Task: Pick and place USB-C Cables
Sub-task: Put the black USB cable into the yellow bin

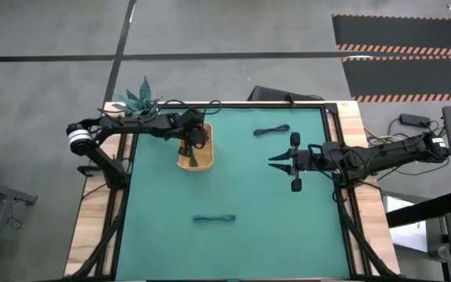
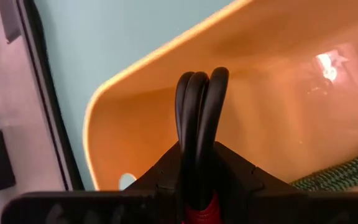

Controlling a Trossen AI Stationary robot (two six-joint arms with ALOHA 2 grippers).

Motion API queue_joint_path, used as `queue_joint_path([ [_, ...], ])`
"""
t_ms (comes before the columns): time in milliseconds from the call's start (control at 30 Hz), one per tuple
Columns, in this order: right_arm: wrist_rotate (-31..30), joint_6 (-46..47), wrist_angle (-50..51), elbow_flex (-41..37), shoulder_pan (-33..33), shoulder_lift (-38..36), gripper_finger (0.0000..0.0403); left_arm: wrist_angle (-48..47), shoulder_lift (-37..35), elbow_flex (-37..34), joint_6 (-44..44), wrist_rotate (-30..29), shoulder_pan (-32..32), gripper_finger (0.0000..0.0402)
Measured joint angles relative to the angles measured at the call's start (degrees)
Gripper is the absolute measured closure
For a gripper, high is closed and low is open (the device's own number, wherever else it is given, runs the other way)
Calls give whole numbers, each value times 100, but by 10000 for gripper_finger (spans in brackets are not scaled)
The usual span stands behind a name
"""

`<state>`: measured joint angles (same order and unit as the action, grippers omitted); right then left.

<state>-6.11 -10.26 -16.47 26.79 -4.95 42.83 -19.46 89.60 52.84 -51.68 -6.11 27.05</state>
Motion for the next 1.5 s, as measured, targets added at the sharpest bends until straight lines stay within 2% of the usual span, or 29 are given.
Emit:
queue_joint_path([
  [467,0,-22,0,0,0,0,344,119,4,-147,-15,-24,0,353],
  [733,0,-22,2,0,0,0,344,490,5,-372,17,-31,0,353],
  [1200,0,-28,0,0,0,0,344,553,5,-374,9,-35,0,352],
  [1500,0,-28,0,0,0,0,344,553,5,-374,0,-35,0,311],
])
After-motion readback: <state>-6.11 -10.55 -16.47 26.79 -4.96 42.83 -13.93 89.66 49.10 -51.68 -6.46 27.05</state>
